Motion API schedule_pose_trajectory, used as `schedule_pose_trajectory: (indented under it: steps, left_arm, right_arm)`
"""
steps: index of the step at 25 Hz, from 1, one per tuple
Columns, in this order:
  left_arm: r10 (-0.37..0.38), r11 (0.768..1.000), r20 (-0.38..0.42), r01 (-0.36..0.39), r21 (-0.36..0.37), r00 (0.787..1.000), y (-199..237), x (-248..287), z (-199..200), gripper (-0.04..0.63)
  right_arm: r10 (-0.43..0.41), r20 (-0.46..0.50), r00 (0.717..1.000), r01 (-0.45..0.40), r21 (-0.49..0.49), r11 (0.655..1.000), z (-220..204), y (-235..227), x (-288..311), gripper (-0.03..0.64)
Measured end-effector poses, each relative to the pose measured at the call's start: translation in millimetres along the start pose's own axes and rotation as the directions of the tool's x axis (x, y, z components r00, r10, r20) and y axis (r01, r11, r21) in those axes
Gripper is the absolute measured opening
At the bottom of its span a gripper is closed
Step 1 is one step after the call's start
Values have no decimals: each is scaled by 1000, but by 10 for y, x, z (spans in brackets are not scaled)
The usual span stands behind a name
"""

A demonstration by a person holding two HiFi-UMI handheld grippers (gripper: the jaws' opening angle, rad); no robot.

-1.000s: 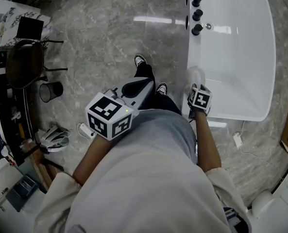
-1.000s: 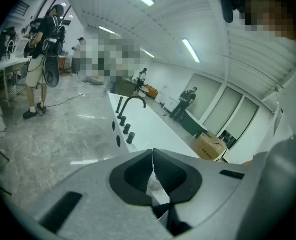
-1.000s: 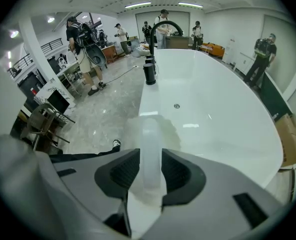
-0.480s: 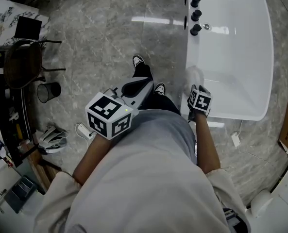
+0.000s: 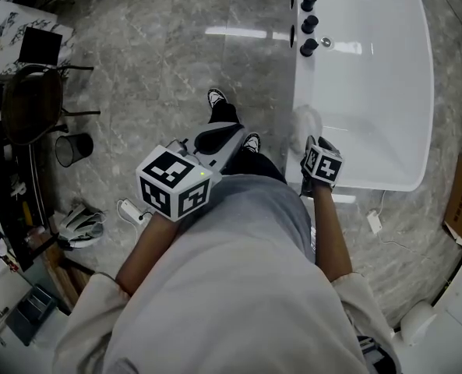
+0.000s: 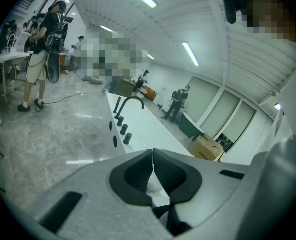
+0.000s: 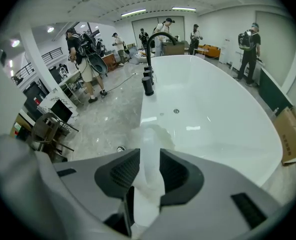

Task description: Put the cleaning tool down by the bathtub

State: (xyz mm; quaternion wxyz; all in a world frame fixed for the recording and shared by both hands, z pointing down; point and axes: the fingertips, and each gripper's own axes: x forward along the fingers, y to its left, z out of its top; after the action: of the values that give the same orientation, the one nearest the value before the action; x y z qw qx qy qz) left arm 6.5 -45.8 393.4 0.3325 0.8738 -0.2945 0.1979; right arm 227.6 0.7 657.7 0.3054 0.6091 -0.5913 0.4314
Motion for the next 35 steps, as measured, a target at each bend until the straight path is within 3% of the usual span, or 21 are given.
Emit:
schedule_pose_trajectory:
  steps: [16, 35]
  left_arm:
    - [2, 1000, 5, -2, -10, 1000, -14, 96, 10, 9]
    - [13, 1000, 19, -13, -9, 1000, -28, 103, 21, 9]
  right_arm:
    - [143, 167, 976, -144, -3, 990, 590, 297, -584, 109]
    - [308, 373, 875, -279, -132, 951, 1326, 808, -1662, 67]
